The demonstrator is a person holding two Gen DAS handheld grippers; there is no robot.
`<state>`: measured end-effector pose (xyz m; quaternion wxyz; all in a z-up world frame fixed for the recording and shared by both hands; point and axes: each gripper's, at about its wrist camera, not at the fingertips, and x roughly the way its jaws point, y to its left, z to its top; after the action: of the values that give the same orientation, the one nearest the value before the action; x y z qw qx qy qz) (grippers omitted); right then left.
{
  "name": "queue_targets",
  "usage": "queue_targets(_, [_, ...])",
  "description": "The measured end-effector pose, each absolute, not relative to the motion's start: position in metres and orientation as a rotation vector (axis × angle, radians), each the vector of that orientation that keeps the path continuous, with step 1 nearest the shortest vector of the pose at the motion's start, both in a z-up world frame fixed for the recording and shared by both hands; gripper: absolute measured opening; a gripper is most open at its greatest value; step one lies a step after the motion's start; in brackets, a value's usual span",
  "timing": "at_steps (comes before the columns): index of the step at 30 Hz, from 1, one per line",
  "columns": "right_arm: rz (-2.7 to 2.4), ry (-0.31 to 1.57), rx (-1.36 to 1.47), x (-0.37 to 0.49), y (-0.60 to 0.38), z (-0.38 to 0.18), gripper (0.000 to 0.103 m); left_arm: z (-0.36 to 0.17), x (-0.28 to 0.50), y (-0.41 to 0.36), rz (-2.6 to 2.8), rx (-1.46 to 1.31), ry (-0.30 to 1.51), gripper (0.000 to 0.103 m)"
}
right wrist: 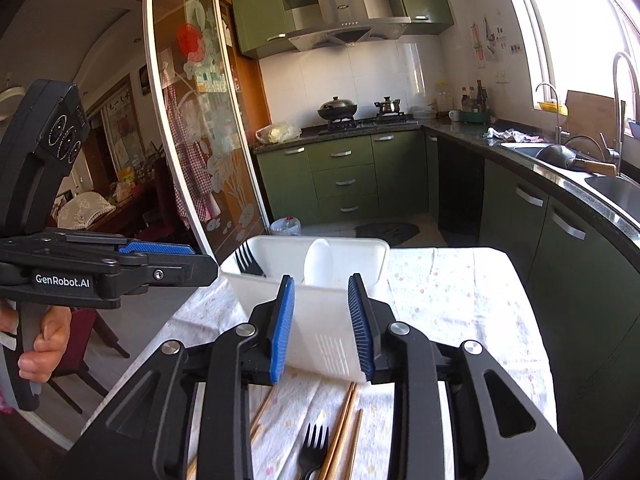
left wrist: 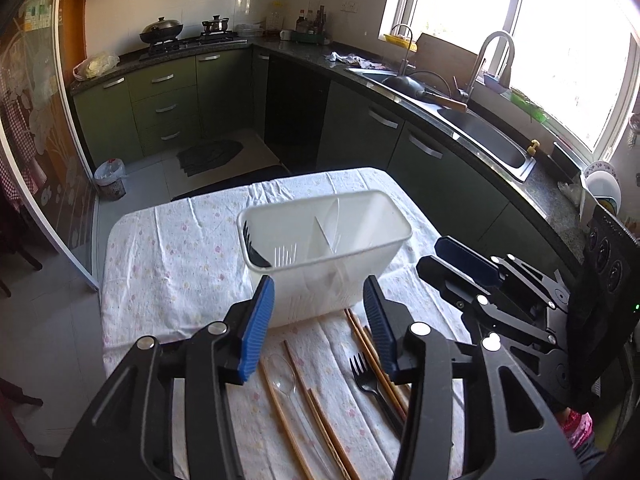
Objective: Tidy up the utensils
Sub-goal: 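Grasp the clear plastic spoon with the left tool while the right tool grasps a black fork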
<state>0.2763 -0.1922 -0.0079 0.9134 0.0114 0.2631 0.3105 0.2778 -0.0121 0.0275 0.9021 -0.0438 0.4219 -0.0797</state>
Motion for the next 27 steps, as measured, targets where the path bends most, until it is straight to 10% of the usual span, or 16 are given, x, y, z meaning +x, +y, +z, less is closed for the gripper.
queue_targets(27, [0.675,0.812,-0.056,0.249,-0.197,-0.054,0.036,-0.135,0.283,-0.02,-0.044,-0.202,1.359,0.035])
